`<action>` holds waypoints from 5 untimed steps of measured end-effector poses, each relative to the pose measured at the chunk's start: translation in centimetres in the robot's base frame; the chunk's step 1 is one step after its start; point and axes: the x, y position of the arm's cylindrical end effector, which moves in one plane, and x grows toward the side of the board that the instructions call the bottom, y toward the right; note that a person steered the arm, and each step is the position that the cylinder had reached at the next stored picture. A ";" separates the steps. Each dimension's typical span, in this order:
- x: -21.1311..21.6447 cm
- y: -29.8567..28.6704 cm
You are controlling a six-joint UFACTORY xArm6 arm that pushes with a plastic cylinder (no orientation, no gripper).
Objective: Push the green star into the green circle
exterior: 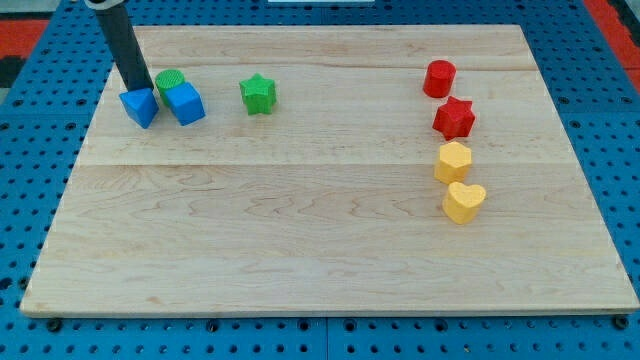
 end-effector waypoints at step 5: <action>-1.3 21.1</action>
